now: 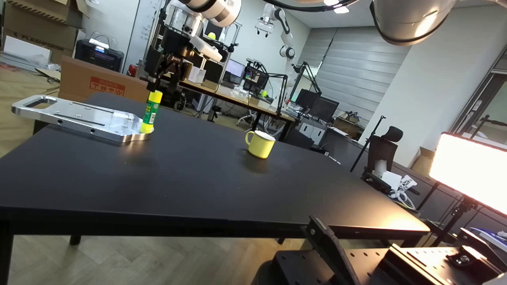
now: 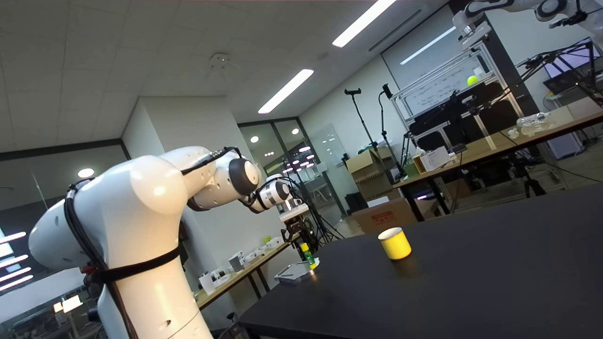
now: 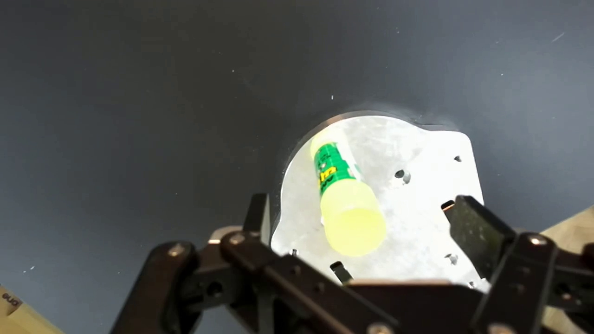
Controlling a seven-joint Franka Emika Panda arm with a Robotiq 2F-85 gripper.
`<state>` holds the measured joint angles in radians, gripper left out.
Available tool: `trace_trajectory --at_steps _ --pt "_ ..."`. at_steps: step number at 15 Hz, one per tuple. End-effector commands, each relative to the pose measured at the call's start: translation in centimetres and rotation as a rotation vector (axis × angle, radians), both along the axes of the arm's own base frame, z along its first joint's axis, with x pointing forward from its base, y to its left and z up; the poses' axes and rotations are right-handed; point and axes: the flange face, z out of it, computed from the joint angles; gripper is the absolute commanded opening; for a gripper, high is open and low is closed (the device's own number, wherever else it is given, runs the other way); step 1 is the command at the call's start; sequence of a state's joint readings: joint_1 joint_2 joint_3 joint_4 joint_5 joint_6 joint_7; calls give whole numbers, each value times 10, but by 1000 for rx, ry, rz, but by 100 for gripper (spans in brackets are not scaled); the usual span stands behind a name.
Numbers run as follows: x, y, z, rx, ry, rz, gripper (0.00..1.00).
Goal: Put the glue stick in the mug, remove the glue stick from the mug, place the glue stick in the mug
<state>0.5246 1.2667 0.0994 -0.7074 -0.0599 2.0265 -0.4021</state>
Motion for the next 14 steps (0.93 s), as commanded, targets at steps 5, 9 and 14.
trace_trajectory --at_steps 5,9,14 --pt "5 2 -11 30 -27 27 60" --pt "11 9 -10 89 -121 17 33" --pt "14 8 -3 128 -115 -6 8"
